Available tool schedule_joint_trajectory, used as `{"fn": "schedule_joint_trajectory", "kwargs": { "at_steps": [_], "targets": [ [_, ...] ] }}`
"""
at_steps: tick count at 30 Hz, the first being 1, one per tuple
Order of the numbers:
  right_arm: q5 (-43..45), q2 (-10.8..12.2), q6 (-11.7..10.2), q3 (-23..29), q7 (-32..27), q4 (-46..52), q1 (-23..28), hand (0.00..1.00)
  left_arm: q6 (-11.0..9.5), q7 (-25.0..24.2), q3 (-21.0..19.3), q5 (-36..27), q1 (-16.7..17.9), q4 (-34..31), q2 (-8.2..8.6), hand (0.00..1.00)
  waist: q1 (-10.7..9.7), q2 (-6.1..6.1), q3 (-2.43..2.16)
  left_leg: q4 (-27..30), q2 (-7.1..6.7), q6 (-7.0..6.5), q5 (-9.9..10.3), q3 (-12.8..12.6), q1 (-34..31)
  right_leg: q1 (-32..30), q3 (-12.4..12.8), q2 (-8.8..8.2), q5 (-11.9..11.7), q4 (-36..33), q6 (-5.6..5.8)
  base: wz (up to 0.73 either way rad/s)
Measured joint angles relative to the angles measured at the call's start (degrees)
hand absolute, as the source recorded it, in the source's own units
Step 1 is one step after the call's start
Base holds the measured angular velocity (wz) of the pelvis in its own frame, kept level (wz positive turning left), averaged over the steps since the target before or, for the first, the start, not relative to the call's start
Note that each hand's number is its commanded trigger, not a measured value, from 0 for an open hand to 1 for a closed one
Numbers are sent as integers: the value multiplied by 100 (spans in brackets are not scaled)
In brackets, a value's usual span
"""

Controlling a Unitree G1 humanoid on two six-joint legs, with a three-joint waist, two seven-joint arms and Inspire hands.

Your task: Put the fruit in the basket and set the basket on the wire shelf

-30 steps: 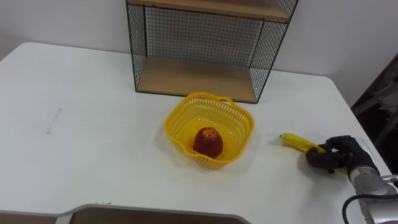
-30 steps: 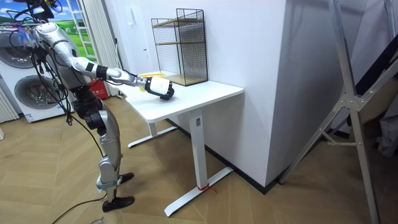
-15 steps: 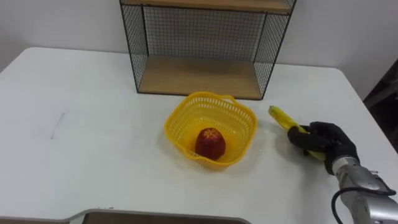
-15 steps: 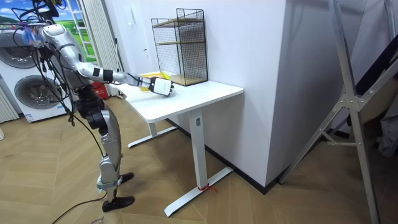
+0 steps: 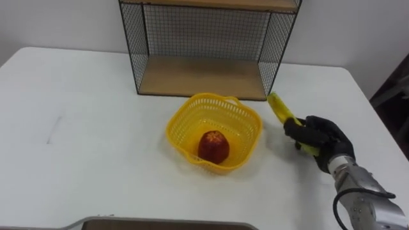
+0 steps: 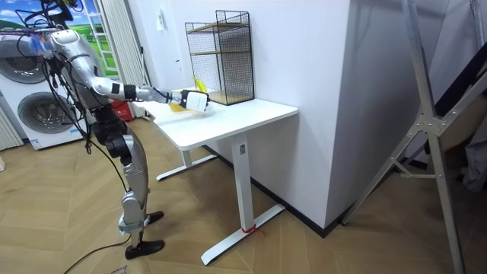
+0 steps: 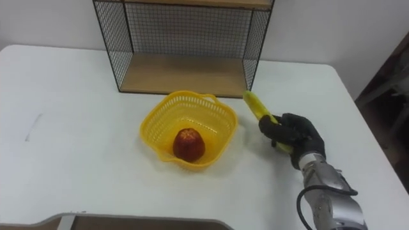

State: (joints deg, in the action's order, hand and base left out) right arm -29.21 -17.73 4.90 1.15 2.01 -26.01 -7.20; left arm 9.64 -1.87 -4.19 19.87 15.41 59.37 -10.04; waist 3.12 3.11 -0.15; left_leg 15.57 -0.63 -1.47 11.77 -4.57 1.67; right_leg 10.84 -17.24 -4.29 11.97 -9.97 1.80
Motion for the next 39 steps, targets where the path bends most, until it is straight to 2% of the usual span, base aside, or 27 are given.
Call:
{"fn": "schedule_joint_trajectory", "kwargs": {
  "at_steps": [11,14,21,24,25,28,34,36,37,38,39],
  "targets": [
    [193,71,-18,-39,-39,1347,-2,100,-29,0,0,11,-16,20,4,0,51,-29,-5,4,-3,0,0,6,8,17,-16,2,0,9,0,1],
    [512,67,-162,-264,2,1586,-7,100,-120,0,12,7,-18,23,4,0,63,-29,-3,-21,4,0,-1,-22,53,21,16,6,0,9,0,-3],
    [1086,23,-176,-449,207,1945,-20,100,-164,-1,23,2,-66,4,15,0,182,1,4,-25,3,0,0,0,30,1,13,0,0,-7,0,0],
    [1261,21,-176,-458,312,2015,-47,100,-158,0,110,1,-58,4,13,0,204,38,0,-22,0,0,0,9,15,7,-1,0,0,-2,1,4],
    [1432,21,-176,-459,357,2019,-47,100,-159,-1,109,7,-60,3,14,0,221,81,-14,-18,-1,0,-1,3,-1,3,3,1,0,-2,0,3],
    [1863,24,-174,-470,520,2027,-47,100,-155,-2,106,8,-27,3,14,0,224,100,-10,-20,-1,0,0,2,-4,4,4,1,0,-2,1,0],
    [2238,27,-170,-492,738,2065,-47,100,-154,-6,106,8,-41,-4,13,0,231,99,-2,-13,-1,0,0,26,-13,6,9,2,0,-2,1,0],
    [2350,34,-170,-494,759,2068,-47,56,-154,-9,106,8,-40,-1,13,0,234,95,2,-1,-1,0,1,39,-25,5,2,4,0,-3,1,2],
    [2452,34,-167,-495,767,2068,-47,24,-153,-15,114,4,-40,-1,10,0,231,95,1,6,-4,0,1,54,-33,4,-9,4,0,-4,1,5],
    [2516,34,-158,-496,782,2068,-47,0,-146,-26,115,0,-39,-1,7,0,231,95,2,9,-5,0,1,62,-38,4,-15,4,0,-4,1,5],
    [2528,34,-154,-497,798,2068,-47,0,-141,-31,115,-1,-38,-1,6,0,231,95,2,10,-5,0,1,65,-40,4,-16,4,0,-4,1,0]
  ]
}}
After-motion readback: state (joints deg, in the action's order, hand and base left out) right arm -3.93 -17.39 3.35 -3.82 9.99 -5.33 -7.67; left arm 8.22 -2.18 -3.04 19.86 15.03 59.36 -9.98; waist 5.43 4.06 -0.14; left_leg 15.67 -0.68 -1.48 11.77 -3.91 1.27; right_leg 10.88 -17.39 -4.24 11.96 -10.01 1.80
